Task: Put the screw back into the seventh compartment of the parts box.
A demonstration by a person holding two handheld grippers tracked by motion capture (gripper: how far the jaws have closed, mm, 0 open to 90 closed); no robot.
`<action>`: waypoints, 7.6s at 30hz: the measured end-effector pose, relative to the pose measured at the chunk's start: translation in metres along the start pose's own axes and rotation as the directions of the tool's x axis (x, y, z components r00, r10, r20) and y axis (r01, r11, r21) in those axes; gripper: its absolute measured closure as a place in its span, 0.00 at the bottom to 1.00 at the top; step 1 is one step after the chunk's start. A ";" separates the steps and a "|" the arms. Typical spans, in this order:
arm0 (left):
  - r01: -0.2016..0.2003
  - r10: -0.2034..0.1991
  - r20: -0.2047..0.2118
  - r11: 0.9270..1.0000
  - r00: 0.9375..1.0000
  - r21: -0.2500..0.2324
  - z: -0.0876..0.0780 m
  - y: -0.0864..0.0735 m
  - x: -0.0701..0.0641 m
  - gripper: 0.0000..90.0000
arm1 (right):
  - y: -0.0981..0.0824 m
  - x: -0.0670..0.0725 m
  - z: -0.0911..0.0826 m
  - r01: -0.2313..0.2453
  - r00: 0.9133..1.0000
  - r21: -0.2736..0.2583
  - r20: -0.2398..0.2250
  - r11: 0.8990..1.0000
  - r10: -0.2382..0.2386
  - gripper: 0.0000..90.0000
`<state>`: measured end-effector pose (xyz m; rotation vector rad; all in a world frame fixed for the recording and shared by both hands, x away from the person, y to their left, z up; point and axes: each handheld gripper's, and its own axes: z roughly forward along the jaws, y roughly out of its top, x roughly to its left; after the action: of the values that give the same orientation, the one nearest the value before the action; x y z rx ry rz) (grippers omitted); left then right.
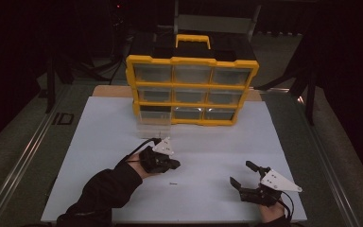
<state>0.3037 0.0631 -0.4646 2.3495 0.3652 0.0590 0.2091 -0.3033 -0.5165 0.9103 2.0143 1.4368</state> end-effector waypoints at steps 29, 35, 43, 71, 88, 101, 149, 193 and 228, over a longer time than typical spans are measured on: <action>0.077 -0.105 -0.233 0.989 0.967 -0.127 -0.076 0.037 0.048 0.97 | 0.001 0.001 -0.001 0.005 1.000 -0.012 0.001 1.000 -0.005 0.17; 0.115 -0.153 -0.293 0.983 0.944 -0.143 -0.080 0.038 0.059 0.97 | 0.001 0.001 0.000 0.005 1.000 -0.012 -0.001 1.000 -0.005 0.17; 0.180 -0.226 -0.351 0.971 0.908 -0.160 -0.078 0.036 0.075 0.97 | 0.001 0.001 0.000 0.004 1.000 -0.013 -0.002 1.000 -0.004 0.17; 0.353 -0.376 -0.402 0.926 0.835 -0.133 -0.043 0.014 0.110 0.97 | 0.000 0.001 0.000 -0.001 1.000 -0.010 -0.005 1.000 0.000 0.17; 0.462 -0.448 -0.401 0.884 0.799 -0.068 -0.025 0.006 0.122 0.96 | 0.000 0.001 0.000 0.000 1.000 -0.009 -0.008 1.000 0.000 0.17; 0.448 -0.460 -0.351 0.886 0.815 -0.121 -0.039 0.009 0.117 0.66 | 0.000 0.000 0.000 0.000 1.000 -0.005 -0.006 1.000 0.000 0.17; 0.160 -0.174 -0.101 0.978 0.980 -0.131 -0.034 -0.003 0.007 0.16 | 0.001 0.002 0.000 0.006 1.000 -0.005 -0.005 1.000 -0.006 0.17; -0.012 0.007 0.043 0.992 0.999 0.122 0.032 -0.029 -0.025 0.64 | 0.002 0.002 -0.001 0.008 1.000 -0.012 -0.005 1.000 -0.008 0.17; -0.059 0.050 0.052 0.977 0.997 0.203 0.052 -0.031 -0.026 0.96 | 0.002 0.003 -0.001 0.011 1.000 -0.008 -0.004 1.000 -0.011 0.17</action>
<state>0.2788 0.0421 -0.5216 2.5594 0.2955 -0.0081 0.2070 -0.3011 -0.5148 0.8930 2.0119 1.4406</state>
